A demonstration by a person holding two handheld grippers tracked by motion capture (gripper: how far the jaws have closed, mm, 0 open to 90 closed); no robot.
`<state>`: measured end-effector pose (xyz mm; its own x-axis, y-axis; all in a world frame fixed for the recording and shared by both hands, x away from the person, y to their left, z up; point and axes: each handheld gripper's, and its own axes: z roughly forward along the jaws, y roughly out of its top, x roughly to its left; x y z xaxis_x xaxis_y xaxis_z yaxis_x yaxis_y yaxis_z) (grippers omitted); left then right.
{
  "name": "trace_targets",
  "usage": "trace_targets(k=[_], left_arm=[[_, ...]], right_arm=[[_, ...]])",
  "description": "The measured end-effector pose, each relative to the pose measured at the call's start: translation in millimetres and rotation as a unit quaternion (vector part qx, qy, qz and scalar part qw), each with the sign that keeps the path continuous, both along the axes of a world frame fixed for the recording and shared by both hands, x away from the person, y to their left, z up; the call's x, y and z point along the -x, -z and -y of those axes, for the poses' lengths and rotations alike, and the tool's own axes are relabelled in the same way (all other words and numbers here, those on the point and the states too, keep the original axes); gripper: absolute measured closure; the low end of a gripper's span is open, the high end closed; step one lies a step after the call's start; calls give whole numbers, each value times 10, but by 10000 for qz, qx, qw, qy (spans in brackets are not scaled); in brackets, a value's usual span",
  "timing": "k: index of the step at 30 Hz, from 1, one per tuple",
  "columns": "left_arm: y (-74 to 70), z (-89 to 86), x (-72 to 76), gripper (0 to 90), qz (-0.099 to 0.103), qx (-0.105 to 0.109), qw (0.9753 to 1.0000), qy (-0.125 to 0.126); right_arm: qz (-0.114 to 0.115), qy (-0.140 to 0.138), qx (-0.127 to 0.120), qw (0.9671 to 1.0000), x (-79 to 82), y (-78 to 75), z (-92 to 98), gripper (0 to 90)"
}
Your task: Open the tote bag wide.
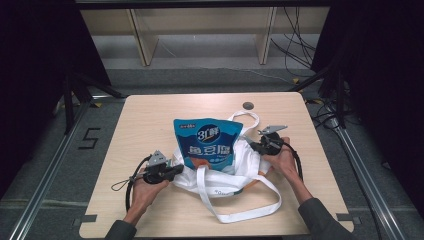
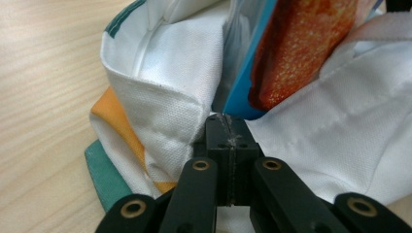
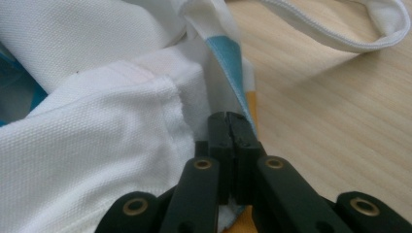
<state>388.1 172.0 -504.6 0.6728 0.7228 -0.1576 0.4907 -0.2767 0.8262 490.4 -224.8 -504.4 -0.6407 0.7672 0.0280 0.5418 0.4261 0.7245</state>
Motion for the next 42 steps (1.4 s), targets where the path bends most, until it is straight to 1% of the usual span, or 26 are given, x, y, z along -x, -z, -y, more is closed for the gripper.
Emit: trace_targets(k=[1, 2, 3, 4, 7, 8, 15, 17, 18, 19, 22, 24, 25, 27, 28, 29, 31, 32, 33, 34, 35, 37, 38, 40, 41, 42], left_arm=[[-4, -14, -7, 891, -17, 91, 10000, -2], [-22, -29, -2, 888, -59, 150, 9999, -16], [-38, -41, 5, 873, -107, 223, 9997, -50], [-64, -50, 17, 854, -112, 309, 9994, -78], [-144, -84, 70, 786, -32, 494, 9987, -133], [-174, -98, 77, 762, 26, 487, 9987, -121], [-289, -196, 134, 709, 104, 725, 9969, -272], [-310, -220, 173, 668, -65, 951, 9950, -297], [-320, -231, 196, 650, -144, 1054, 9940, -258], [-330, -244, 209, 633, -116, 1052, 9942, -195], [-354, -246, 244, 568, -168, 1004, 9945, -254], [-353, -244, 249, 544, -182, 963, 9948, -264], [-349, -240, 254, 505, -181, 896, 9954, -275], [-349, -229, 277, 491, -124, 710, 9969, -302], [-347, -229, 287, 474, -133, 638, 9974, -300], [-345, -226, 296, 456, -99, 642, 9974, -305], [-346, -242, 311, 428, -72, 586, 9977, -333], [-343, -248, 318, 418, -91, 585, 9976, -355], [-335, -255, 326, 412, -83, 587, 9975, -374], [-328, -261, 332, 407, -83, 562, 9976, -385], [-327, -264, 344, 395, -110, 533, 9976, -429], [-316, -272, 357, 388, -93, 503, 9977, -436], [-314, -274, 372, 383, -104, 481, 9976, -486], [-306, -291, 391, 373, -84, 398, 9982, -451], [-301, -296, 403, 367, -78, 366, 9984, -433], [-288, -295, 415, 365, -54, 362, 9984, -434]], right_arm=[[19, -89, 194, 9998, -3, -27, 25, 892], [60, -4, 95, 9999, 6, -11, -1, 871], [-74, 45, -78, 9999, 27, -47, -27, 859], [37, -78, 162, 9998, 11, -89, 31, 843], [180, 36, -214, 9996, 34, -213, 108, 793], [321, -11, -556, 9979, 57, -289, 147, 732], [541, -291, -759, 9952, 230, -514, 142, 684], [547, -262, -694, 9957, 279, -572, 160, 664], [442, -273, -866, 9949, 316, -586, 140, 649], [480, -274, -649, 9964, 316, -605, 182, 634], [430, -277, -617, 9968, 382, -613, 219, 576], [422, -223, -613, 9970, 401, -619, 229, 558], [428, -226, -755, 9960, 444, -629, 240, 542], [409, -141, -769, 9961, 466, -641, 255, 531], [611, -229, -686, 9955, 458, -652, 289, 522], [454, -138, -739, 9961, 486, -663, 294, 508], [399, -156, -931, 9947, 546, -678, 269, 499], [516, -190, -715, 9959, 539, -678, 307, 493], [326, -164, -913, 9952, 590, -677, 264, 485], [445, -283, -791, 9955, 589, -670, 274, 480], [332, -263, -763, 9962, 641, -663, 260, 472], [339, -259, -759, 9962, 659, -657, 252, 464], [374, -296, -646, 9968, 672, -659, 259, 456], [449, -333, -732, 9957, 699, -649, 238, 448], [298, -295, -851, 9955, 734, -658, 228, 443], [402, -254, -810, 9956, 735, -651, 232, 439]])
